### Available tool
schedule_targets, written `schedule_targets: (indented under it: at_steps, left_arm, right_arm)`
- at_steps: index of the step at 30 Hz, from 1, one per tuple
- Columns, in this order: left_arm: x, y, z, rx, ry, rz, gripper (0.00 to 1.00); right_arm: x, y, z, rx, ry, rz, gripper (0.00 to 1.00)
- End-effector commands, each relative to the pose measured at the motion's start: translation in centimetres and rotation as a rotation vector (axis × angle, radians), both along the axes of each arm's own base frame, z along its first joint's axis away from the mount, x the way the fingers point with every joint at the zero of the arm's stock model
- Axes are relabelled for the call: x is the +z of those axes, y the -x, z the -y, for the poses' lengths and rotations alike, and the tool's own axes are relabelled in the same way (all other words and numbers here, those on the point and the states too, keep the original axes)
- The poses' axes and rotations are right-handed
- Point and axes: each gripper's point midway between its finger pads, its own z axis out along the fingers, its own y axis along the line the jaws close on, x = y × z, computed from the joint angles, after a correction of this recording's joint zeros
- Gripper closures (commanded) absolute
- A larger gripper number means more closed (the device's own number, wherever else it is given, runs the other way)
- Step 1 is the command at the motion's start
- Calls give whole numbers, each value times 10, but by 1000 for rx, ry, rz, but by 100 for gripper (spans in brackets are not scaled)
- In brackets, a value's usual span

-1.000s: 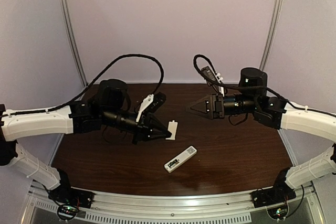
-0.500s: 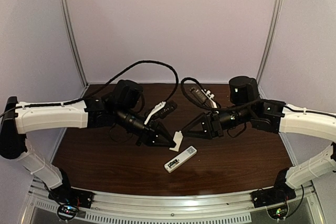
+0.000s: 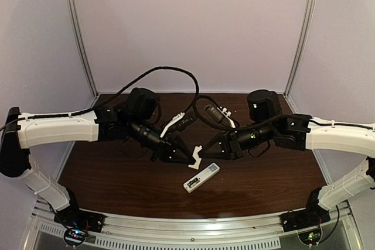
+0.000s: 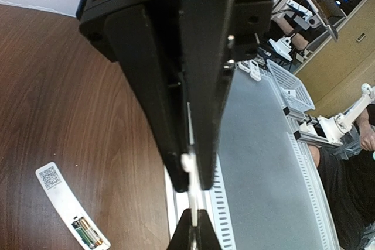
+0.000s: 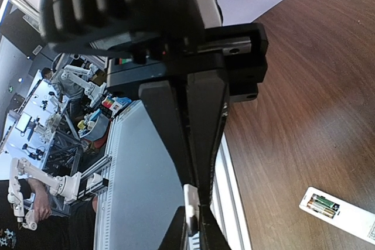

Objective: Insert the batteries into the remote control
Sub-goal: Pass from the left arm to the right, then pass from the right arm to the left

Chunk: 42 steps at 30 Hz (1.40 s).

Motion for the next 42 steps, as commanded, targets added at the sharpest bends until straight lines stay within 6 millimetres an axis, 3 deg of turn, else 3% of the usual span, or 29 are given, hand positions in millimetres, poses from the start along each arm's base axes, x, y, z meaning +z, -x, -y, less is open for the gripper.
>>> schedule_targets:
  at_steps: [1,2,6,9,11,12,16,23,34,42]
  left_arm:
    - [10,-7,1,10,44,9,100]
    - [11,-8,1,21,42,13,97]
    - [16,-24,-2,128,43,82,62]
    - [30,-44,-14,290,67,178,37]
    - [34,-62,-28,441,72,238,9]
    - [38,-70,-35,509,82,262,3]
    - [37,-90,-55,696,69,304,3]
    - [13,-115,-39,843,-159,404,23]
    - [-16,-96,14,710,-232,469,29]
    - [-20,-95,24,675,-249,494,46]
  right_arm:
    - [8,-2,-4,-10,-12,24,98]
    - [9,-3,-4,-16,-13,25,100]
    - [9,-11,-2,-74,-15,7,100]
    - [10,-31,3,-177,-47,-23,100]
    - [6,-47,11,-265,-67,-64,100]
    - [4,-58,15,-331,-73,-80,100]
    - [-4,-83,28,-516,-97,-154,100]
    - [-28,-99,34,-657,-152,-342,100]
    - [-36,-100,36,-683,-170,-395,100]
    - [-36,-96,33,-656,-184,-416,100]
